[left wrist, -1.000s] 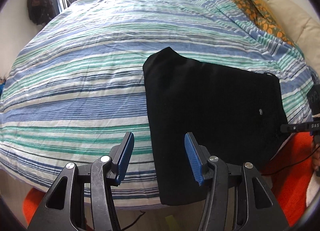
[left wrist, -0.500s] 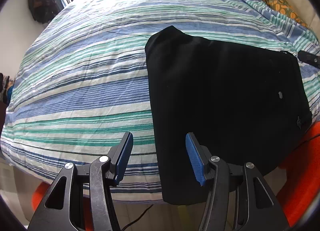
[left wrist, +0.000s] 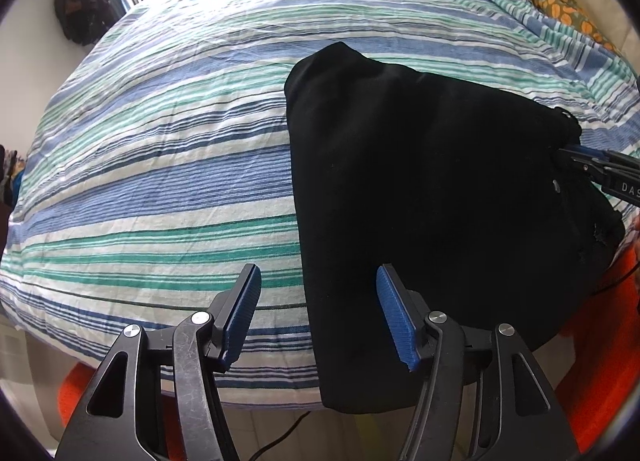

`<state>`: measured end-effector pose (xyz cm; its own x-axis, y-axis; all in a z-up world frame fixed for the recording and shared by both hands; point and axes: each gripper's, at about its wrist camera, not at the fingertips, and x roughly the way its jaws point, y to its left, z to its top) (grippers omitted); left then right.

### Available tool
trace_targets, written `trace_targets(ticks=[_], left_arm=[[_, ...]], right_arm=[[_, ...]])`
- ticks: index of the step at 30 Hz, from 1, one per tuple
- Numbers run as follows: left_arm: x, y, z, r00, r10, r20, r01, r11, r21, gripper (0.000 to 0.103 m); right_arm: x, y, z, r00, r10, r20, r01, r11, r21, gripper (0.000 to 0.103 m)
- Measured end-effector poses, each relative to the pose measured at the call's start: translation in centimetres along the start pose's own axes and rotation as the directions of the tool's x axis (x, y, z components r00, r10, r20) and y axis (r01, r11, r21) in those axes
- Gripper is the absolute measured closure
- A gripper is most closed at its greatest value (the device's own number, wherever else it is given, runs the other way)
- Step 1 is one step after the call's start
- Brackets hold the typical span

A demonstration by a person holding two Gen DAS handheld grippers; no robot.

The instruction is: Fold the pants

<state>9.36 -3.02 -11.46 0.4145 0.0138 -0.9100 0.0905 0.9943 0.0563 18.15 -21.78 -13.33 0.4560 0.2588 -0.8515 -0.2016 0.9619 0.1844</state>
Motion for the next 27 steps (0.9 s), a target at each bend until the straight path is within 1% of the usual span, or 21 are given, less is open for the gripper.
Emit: trace_targets(ticks=[4, 8, 10, 13, 15, 17, 19, 20, 21, 23, 25, 27], left_arm=[[0.0, 0.1, 0.0, 1.0, -0.003, -0.001, 0.003, 1.0, -0.001, 0.041], [-0.1, 0.1, -0.1, 1.0, -0.009, -0.003, 0.009, 1.0, -0.009, 0.041], [-0.6, 0.3, -0.1, 0.999, -0.038, 0.008, 0.038, 0.999, -0.027, 0.041], [-1.7, 0.1, -0.1, 0.994, -0.095, 0.048, 0.097, 0.994, -0.041, 0.041], [-2.2, -0.4, -0.2, 0.991, -0.116, 0.071, 0.118, 0.993, -0.026, 0.041], [-2.1, -1.2, -0.5, 0.989, -0.129, 0.078, 0.13, 0.992, 0.002, 0.041], [-1.0, -2.2, -1.1, 0.991, -0.127, 0.046, 0.126, 0.991, 0.039, 0.041], [-0.2, -2.7, -1.4, 0.993, -0.114, 0.022, 0.113, 0.992, 0.055, 0.04], [0.5, -3.2, -1.9, 0.996, -0.092, 0.015, 0.09, 0.993, 0.08, 0.038], [1.2, -4.0, -2.3, 0.998, -0.054, 0.015, 0.052, 0.991, 0.124, 0.035], [1.2, -4.1, -2.3, 0.999, -0.042, 0.02, 0.039, 0.99, 0.133, 0.034], [1.2, -4.0, -2.2, 0.999, -0.048, 0.009, 0.047, 0.991, 0.124, 0.032]], right_arm=[[-0.4, 0.3, -0.1, 1.0, -0.015, 0.015, 0.015, 1.0, -0.004, 0.066], [-1.3, 0.4, 0.0, 1.0, -0.002, 0.003, 0.002, 1.0, -0.009, 0.065], [-2.5, 0.6, -0.1, 1.0, 0.01, 0.004, -0.01, 1.0, -0.014, 0.065], [-4.6, 1.3, -1.1, 1.0, 0.021, 0.016, -0.021, 0.999, -0.041, 0.065], [-5.7, 1.9, -2.1, 0.999, 0.032, 0.013, -0.031, 0.998, -0.06, 0.065], [-6.5, 2.6, -3.4, 0.999, 0.052, 0.0, -0.052, 0.997, -0.066, 0.065], [-6.6, 3.1, -4.8, 0.998, 0.058, -0.014, -0.059, 0.996, -0.064, 0.065], [-6.0, 3.1, -5.5, 0.998, 0.044, -0.045, -0.046, 0.997, -0.062, 0.065], [-5.2, 3.1, -6.1, 0.997, 0.025, -0.073, -0.03, 0.998, -0.062, 0.064], [-3.9, 2.7, -6.8, 0.996, 0.033, -0.088, -0.037, 0.999, -0.04, 0.064], [-3.3, 2.5, -6.9, 0.995, 0.036, -0.088, -0.037, 0.999, -0.01, 0.064], [-3.0, 2.4, -6.8, 0.995, 0.038, -0.089, -0.039, 0.999, -0.005, 0.064]])
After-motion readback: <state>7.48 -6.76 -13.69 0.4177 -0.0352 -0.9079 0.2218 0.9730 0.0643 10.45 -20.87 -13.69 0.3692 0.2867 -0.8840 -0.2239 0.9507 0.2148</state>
